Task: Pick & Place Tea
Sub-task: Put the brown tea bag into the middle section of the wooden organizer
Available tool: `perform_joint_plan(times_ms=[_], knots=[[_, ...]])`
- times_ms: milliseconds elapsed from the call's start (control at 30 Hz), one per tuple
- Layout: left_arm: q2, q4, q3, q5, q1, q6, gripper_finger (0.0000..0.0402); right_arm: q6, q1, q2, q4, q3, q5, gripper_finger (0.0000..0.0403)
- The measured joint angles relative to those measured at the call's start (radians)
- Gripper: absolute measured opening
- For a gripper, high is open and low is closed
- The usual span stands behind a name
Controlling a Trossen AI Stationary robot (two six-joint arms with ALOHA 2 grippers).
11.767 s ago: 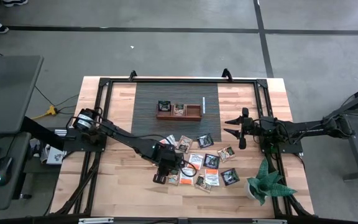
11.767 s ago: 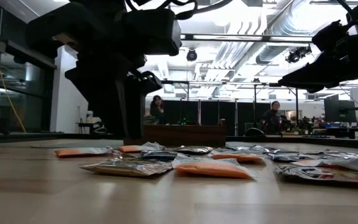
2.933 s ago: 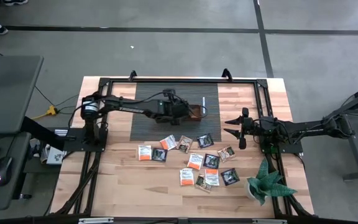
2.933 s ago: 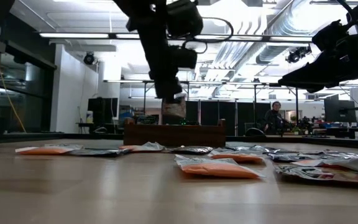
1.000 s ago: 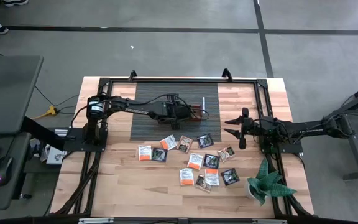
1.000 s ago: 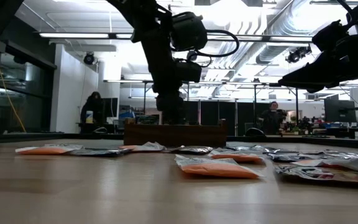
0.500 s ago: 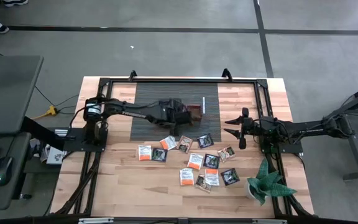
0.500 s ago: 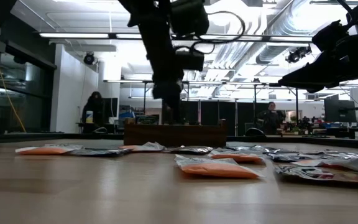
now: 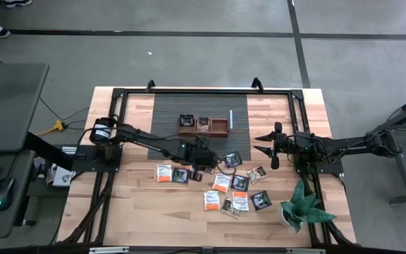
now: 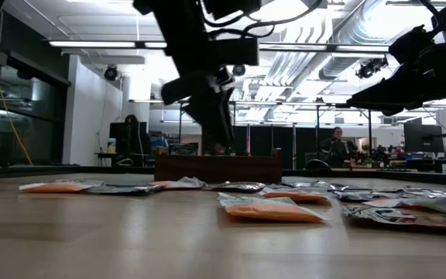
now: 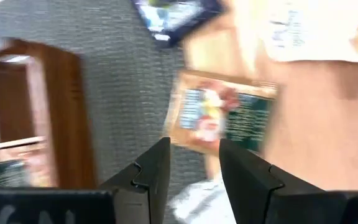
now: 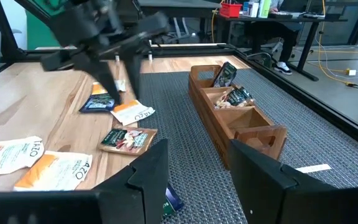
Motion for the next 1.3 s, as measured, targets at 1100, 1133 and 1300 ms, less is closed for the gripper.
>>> perform_joint_plan(times_ms=[1100,1133,1300], knots=[[0.078,0.099,-0.061,-0.022,-0.069,0.011,0.0134,0.000,0.000,0.000,0.000,0.000,0.000,0.0158],[0.076,0.110,-0.057,-0.007,-0.069,0.011,0.0134,0.000,0.000,0.000,0.000,0.000,0.000,0.0157],[0.076,0.108,-0.059,0.051,-0.069,0.023,0.0134,0.000,0.000,0.000,0.001,0.000,0.000,0.0157]])
